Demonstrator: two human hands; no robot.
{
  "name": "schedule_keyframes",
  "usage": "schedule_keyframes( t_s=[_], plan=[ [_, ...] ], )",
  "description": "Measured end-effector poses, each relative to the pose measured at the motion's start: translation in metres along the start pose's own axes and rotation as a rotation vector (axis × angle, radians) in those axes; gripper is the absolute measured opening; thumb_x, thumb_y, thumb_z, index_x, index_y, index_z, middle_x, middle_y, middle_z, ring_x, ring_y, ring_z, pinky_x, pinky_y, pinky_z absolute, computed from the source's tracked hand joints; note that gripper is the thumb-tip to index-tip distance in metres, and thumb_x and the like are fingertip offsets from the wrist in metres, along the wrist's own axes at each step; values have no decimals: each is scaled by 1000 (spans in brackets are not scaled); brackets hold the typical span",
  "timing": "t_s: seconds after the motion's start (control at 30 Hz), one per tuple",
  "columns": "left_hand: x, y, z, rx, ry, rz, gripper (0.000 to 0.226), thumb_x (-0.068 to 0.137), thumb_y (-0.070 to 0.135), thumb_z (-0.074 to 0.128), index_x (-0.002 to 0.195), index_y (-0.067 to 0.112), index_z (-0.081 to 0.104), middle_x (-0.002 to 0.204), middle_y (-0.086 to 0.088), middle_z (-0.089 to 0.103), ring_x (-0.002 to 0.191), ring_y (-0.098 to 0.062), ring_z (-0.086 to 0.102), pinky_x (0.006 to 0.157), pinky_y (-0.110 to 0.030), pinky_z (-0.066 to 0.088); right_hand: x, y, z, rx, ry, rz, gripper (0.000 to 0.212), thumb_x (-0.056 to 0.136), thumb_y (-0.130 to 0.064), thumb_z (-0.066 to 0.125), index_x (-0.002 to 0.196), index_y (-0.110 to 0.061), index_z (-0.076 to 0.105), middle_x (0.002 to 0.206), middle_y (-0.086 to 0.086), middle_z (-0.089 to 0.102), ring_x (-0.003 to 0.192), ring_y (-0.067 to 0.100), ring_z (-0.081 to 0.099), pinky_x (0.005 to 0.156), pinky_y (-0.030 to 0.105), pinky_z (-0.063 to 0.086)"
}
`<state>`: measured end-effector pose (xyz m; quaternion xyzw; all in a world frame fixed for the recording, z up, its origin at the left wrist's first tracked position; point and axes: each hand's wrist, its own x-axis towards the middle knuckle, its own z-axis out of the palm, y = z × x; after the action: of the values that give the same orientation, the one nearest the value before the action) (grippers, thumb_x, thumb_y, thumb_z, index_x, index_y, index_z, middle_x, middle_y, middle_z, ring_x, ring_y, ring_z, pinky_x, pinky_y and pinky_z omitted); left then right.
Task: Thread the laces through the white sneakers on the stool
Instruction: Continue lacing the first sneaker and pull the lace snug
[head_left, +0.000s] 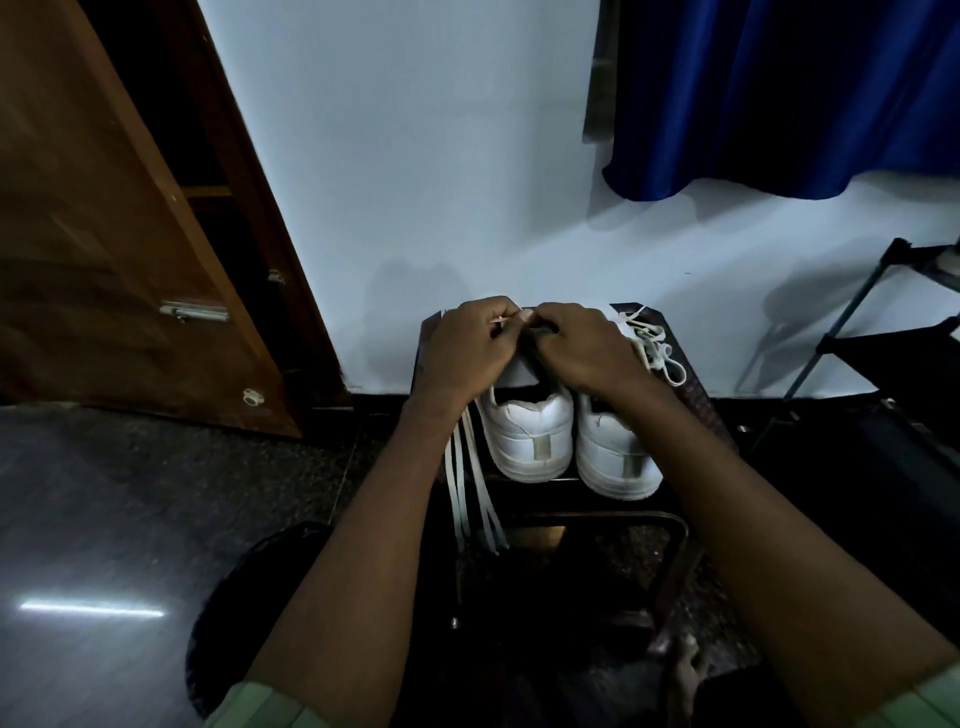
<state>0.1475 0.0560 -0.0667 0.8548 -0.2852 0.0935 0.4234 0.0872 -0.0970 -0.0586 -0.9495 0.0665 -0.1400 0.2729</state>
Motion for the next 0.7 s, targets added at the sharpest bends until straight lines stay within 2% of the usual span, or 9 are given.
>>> schedule_keyframes(
  t_s=[0.07,0.13,0.27,0.33,0.43,0.5,0.57,0.63,0.7],
  plan=[
    [-1,7,3,-178,3,-34,25,101,28,59,85,19,76,84,9,76,82,-6,69,80,-29,52,1,0,1,6,7,2,15,93,-24,55,97,-21,68,100,1,72,98,26,62,77,38,47],
    [1,12,3,-601,47,-221,26,101,12,58,80,18,73,85,10,73,80,-4,65,77,-24,47,3,2,1,1,25,13,11,94,-28,59,95,-24,69,101,2,68,98,24,60,77,37,44],
    [3,5,-10,-1128,118,-405,19,101,14,51,85,22,58,70,9,57,64,-7,47,61,-25,32,4,4,1,18,34,14,11,91,-28,61,91,-27,72,101,4,63,98,25,59,82,38,48],
    [2,4,-18,-1030,91,-410,22,99,30,58,84,13,57,61,8,46,55,-10,37,55,-24,31,4,4,1,13,40,6,12,88,-28,60,87,-29,72,97,5,64,101,31,60,85,42,50],
    [-1,-3,-22,-217,12,-197,48,93,56,65,64,17,60,49,9,41,49,-9,39,55,-28,32,1,1,-1,10,36,19,14,89,-28,59,89,-25,73,97,7,67,101,36,59,86,44,50],
    [0,-6,-22,52,12,-104,45,89,57,68,57,26,62,51,9,53,51,-6,48,57,-26,36,0,0,-1,17,42,18,18,89,-31,57,89,-23,73,96,8,68,101,36,59,87,46,50],
    [-1,-4,-24,-96,-8,-106,42,91,46,71,59,20,62,54,9,55,54,-8,49,61,-26,37,-1,-1,-2,19,41,14,19,88,-31,57,88,-21,73,95,8,69,100,36,59,86,47,50],
    [-1,3,-24,-525,-20,-179,42,98,35,69,60,18,59,63,4,55,60,-11,44,64,-30,36,-1,-2,-3,19,38,15,19,87,-30,56,86,-21,72,94,8,71,99,36,60,83,46,50],
    [2,11,-26,-883,39,-276,39,100,36,65,63,24,67,79,0,64,69,-9,49,66,-29,34,-2,-5,-4,17,33,8,29,81,-34,49,87,-19,73,94,11,73,96,37,61,82,45,50]
  ],
)
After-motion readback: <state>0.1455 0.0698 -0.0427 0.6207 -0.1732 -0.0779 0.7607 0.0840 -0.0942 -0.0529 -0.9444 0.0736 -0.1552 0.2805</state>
